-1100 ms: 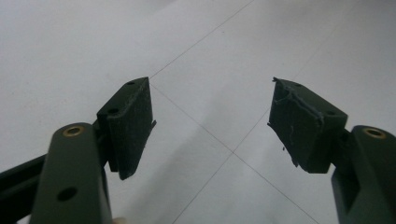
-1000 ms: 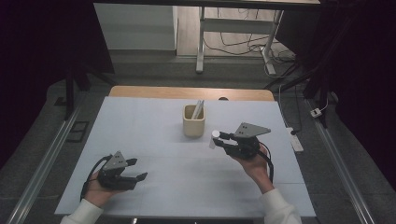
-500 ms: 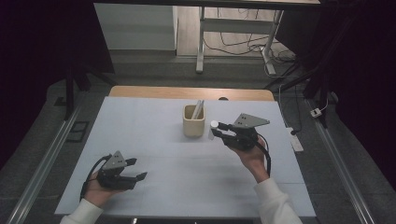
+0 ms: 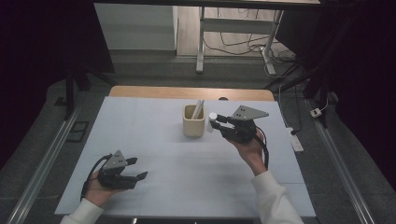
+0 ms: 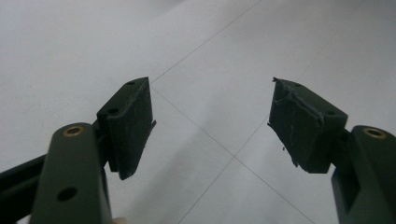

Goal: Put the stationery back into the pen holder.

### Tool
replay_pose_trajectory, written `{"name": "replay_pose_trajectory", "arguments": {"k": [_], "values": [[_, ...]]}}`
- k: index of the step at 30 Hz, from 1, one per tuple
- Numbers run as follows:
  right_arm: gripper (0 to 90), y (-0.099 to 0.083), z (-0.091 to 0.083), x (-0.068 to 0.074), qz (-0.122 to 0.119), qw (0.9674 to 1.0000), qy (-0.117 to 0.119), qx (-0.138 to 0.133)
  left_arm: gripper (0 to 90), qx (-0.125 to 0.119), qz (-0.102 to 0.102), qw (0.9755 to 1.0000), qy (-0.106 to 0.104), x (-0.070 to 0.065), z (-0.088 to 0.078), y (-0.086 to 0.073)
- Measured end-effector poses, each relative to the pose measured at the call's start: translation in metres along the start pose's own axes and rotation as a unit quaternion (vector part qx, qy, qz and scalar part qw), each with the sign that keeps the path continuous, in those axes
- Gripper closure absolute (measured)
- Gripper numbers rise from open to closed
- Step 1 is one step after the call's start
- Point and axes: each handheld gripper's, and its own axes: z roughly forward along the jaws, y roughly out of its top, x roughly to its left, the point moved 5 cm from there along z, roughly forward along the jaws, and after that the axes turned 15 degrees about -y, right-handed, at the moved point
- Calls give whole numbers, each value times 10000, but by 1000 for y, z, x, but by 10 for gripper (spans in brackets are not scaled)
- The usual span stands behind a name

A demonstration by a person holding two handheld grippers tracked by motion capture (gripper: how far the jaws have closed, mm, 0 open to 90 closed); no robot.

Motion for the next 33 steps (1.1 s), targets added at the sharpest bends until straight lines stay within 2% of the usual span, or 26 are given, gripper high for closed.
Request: {"name": "replay_pose_trajectory", "arguments": {"k": [13, 30, 33], "values": [[666, 19, 15, -10, 219, 9996, -146, -70, 302, -20, -6, 10000, 4, 0, 0, 1], [666, 32, 55, -9, 477, 9988, -119, 88, 302, -17, 22, 10000, -11, 0, -1, 1], [666, 33, 63, -10, 669, 9977, -69, 100, 302, -9, 5, 10000, 2, 0, -1, 0]]}}
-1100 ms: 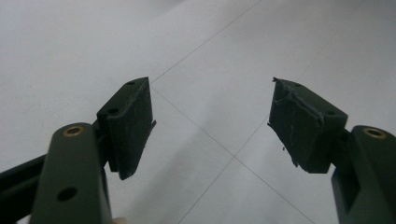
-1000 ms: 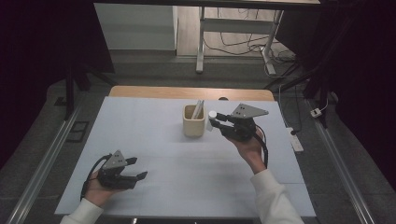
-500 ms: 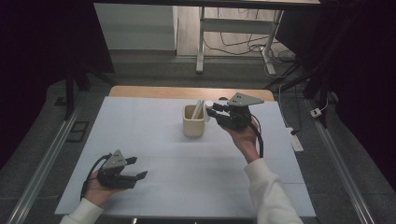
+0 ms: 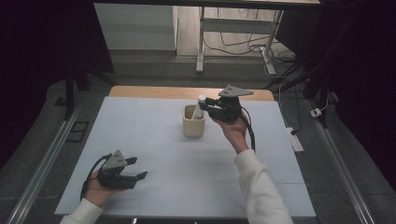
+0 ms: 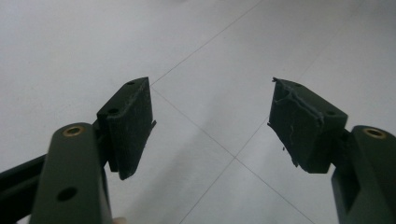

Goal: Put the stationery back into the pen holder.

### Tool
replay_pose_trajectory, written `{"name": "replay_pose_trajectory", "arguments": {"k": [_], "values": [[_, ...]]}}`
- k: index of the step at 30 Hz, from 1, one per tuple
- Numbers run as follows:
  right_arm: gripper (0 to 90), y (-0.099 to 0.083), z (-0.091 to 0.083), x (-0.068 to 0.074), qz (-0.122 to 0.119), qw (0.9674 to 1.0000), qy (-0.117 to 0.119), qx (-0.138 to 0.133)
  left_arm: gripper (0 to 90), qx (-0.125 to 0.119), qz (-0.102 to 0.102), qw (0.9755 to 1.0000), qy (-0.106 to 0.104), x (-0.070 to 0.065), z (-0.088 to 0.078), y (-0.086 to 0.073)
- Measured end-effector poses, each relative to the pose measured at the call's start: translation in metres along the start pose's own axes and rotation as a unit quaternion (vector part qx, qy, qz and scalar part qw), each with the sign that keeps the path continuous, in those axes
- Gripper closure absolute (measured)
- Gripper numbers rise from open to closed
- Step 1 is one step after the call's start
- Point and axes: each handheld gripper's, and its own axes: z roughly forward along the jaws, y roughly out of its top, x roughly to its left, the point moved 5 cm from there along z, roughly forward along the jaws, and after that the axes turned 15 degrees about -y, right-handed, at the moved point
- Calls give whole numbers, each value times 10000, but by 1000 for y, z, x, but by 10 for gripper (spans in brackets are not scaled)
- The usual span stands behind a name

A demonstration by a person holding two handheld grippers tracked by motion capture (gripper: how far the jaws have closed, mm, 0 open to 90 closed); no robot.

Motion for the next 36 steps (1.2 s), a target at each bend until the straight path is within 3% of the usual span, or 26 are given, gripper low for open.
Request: {"name": "replay_pose_trajectory", "arguments": {"k": [20, 26, 36], "values": [[663, -10, 28, 6, 42, 9996, -4, 264, 302, -15, -3, 10000, 23, 1, -2, -1], [476, -10, 26, 4, 39, 9997, -133, 223, 302, -3, -13, 10000, 27, 2, -1, -2], [446, -17, 16, -1, 55, 9998, -105, 162, 302, -27, -17, 10000, 13, 2, -2, -1]]}}
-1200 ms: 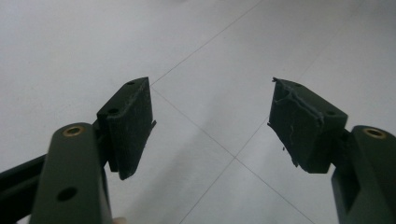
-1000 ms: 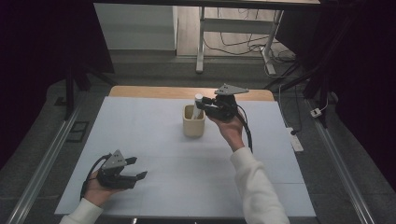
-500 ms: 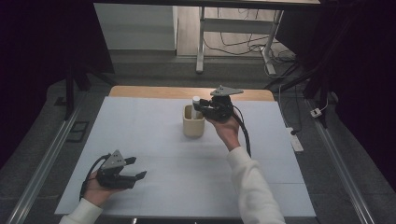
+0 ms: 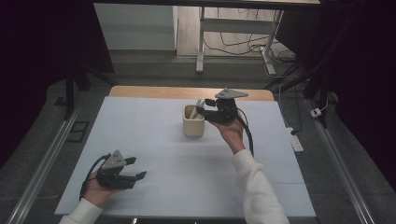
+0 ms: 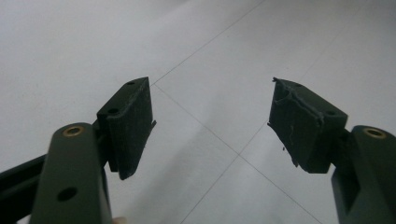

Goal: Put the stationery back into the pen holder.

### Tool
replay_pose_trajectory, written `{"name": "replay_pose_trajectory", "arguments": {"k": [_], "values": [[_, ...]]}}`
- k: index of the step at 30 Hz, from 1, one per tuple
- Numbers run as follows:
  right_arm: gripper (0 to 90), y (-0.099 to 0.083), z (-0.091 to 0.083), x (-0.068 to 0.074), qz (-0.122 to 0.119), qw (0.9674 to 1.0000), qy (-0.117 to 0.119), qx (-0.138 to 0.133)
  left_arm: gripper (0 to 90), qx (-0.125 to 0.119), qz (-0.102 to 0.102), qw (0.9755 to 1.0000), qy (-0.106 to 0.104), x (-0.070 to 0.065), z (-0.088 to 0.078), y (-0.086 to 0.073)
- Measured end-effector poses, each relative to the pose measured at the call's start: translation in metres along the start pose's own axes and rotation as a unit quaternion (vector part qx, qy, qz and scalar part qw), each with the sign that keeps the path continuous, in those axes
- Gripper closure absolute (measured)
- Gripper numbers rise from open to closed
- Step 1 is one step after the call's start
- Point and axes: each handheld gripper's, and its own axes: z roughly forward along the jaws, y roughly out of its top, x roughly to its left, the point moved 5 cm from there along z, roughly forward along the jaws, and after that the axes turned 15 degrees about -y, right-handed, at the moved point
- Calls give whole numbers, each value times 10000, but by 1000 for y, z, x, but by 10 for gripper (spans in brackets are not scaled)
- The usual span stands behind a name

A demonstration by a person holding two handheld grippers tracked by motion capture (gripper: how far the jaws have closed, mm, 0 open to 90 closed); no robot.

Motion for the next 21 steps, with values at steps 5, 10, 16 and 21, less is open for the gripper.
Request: {"name": "replay_pose_trajectory", "arguments": {"k": [5, 10, 16, 21], "values": [[446, -2, -12, -1, -114, 9999, 12, 17, 301, -67, -71, 10000, 11, 2, -3, -1], [443, -6, -22, -3, -110, 9998, 135, 65, 301, -127, -85, 9999, -48, 3, -4, 0], [434, -19, -33, -6, -196, 9997, 146, 63, 301, -59, -24, 9999, -112, 1, 0, 0], [433, -29, -41, -13, -127, 9998, 93, 85, 301, -104, -63, 9998, -158, 2, 2, 2]]}}
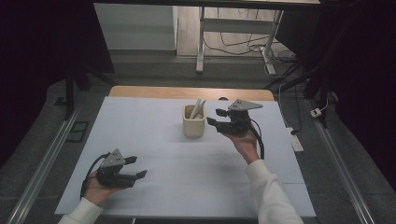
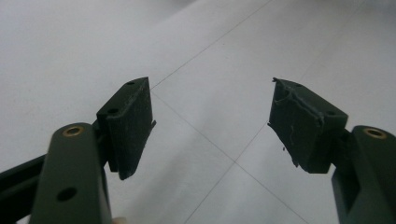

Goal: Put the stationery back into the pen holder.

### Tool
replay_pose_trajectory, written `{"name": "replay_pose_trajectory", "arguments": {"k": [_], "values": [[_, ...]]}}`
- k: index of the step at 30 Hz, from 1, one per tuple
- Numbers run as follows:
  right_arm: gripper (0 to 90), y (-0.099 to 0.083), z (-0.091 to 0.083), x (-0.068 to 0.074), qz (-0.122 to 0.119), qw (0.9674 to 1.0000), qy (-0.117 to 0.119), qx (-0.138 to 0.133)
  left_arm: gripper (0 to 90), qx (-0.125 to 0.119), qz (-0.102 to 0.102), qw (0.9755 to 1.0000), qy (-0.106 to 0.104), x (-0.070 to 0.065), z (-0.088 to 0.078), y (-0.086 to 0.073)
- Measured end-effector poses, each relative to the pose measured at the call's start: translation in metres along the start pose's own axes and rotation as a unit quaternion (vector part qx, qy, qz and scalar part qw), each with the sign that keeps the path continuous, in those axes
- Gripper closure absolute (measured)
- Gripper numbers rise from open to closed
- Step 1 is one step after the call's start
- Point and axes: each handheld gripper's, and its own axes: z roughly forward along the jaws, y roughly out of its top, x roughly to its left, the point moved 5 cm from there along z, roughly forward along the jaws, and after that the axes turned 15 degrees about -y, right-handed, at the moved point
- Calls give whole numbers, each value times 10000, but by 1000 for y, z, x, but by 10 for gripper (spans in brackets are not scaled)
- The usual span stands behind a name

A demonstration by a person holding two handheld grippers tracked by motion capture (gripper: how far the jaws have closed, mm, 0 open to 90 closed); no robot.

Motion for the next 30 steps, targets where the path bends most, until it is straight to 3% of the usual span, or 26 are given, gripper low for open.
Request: {"name": "replay_pose_trajectory", "arguments": {"k": [9, 18, 24, 30], "values": [[423, -23, -13, 2, -56, 9999, -24, 126, 302, 51, -45, 10000, -30, 4, 5, -1], [424, -46, -50, 2, -106, 9999, -68, 106, 302, 15, -104, 9999, -46, 5, 4, -1], [422, -69, -72, 0, 14, 9999, -41, 102, 301, -3, -163, 9999, 21, 6, 2, -4], [423, -90, -99, -6, -13, 9997, -197, 120, 301, -26, -192, 9998, 93, 5, -3, -6]]}}
